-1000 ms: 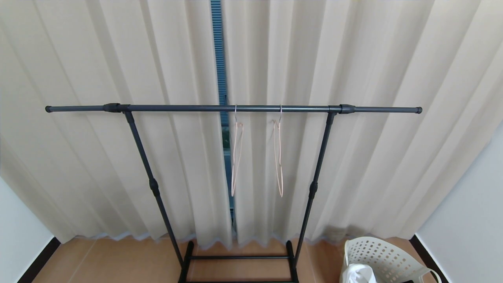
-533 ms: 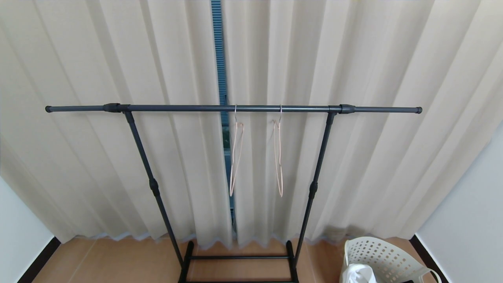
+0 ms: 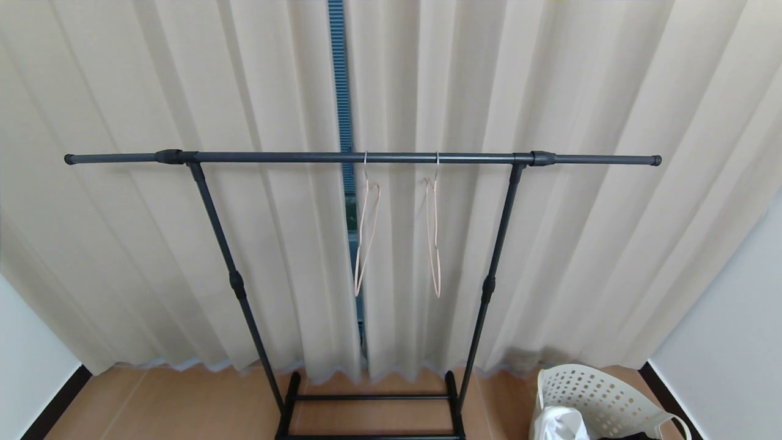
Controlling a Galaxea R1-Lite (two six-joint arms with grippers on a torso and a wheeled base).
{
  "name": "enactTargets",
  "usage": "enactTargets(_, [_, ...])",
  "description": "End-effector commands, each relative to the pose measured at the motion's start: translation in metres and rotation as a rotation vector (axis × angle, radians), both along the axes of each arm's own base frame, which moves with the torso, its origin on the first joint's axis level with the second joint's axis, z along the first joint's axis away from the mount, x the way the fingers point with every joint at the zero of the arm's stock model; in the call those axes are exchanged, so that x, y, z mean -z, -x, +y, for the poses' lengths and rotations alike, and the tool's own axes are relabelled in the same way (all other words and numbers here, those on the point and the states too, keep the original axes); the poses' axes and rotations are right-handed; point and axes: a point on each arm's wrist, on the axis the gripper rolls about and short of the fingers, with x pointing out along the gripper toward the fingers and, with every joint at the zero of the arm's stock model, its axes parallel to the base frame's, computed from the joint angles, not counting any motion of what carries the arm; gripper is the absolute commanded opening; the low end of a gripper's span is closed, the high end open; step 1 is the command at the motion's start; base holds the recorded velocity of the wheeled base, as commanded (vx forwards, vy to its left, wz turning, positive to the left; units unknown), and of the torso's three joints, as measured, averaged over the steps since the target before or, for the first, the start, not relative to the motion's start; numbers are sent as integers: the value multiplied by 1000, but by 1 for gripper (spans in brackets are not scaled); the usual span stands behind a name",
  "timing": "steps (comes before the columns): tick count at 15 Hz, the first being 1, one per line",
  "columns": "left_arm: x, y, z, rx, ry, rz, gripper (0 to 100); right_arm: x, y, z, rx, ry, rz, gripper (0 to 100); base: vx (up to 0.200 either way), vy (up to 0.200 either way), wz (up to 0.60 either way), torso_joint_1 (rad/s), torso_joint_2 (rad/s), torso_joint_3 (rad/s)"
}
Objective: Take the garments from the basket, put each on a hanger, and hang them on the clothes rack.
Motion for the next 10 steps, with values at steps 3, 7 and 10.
enactTargets(3, [0,0,0,0,0,-2,100,0,0,0,-1,0,0,100,0,0,0,-147,341,183])
enactTargets(7, [0,0,0,1,-2,-1,100,0,0,0,-1,0,0,100,0,0,0,-148,345,185])
enactTargets(10, [0,0,0,1,-2,1,100,0,0,0,-1,-2,2,100,0,0,0,-147,354,199])
